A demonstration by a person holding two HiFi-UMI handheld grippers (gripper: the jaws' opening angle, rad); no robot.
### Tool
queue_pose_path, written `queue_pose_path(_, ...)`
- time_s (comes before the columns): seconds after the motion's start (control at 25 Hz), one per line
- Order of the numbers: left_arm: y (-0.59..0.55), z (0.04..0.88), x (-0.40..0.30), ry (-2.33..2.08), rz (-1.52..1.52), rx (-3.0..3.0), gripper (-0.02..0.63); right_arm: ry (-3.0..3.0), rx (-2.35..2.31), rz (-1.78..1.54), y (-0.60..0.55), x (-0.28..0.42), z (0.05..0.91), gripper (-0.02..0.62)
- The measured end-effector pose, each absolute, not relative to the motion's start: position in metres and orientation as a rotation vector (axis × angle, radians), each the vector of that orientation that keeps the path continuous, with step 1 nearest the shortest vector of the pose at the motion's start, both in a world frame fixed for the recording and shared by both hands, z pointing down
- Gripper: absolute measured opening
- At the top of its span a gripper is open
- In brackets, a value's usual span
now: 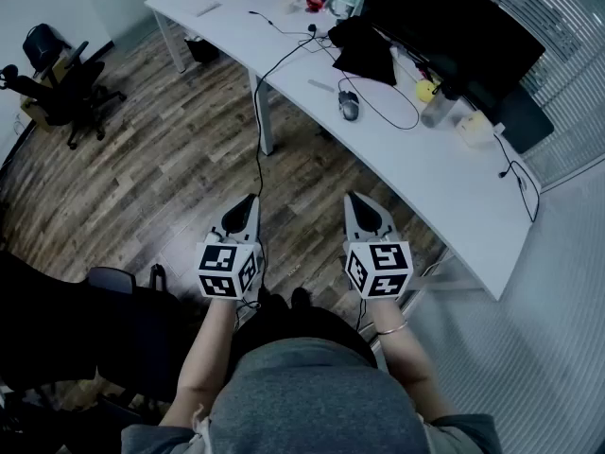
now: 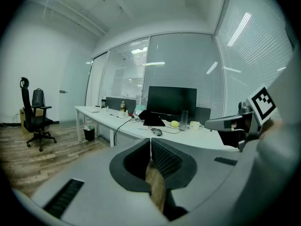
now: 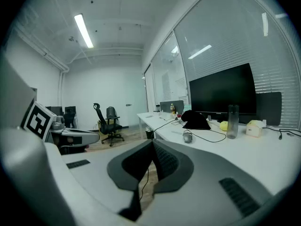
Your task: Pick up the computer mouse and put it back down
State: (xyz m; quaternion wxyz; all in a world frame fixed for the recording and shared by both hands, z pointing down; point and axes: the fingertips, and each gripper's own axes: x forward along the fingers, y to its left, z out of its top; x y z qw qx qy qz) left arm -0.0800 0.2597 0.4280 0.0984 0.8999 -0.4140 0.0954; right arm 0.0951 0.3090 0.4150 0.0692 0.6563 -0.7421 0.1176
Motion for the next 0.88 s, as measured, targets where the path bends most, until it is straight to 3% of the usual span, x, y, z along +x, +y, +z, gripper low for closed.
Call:
queue_pose_path(0.52, 0.255, 0.427, -0.063, -1.288, 0.276, 2.645, 0.029, -2.267, 1.958, 0.412, 0.296, 0.115, 0.421, 0.002)
queue_pose_path(0.6, 0.254, 0.428, -0.062, -1.296, 0.28, 2.643, 0.029, -2.269, 1.95, 0.418, 0.293, 0.117, 0.422, 0.058)
queue_pose_path(0.88, 0.244, 0.428, -0.06, -1.31, 0.294, 2.636, 0.029, -2.266, 1.933, 0.444, 0.277, 0.124, 0.424, 0.126)
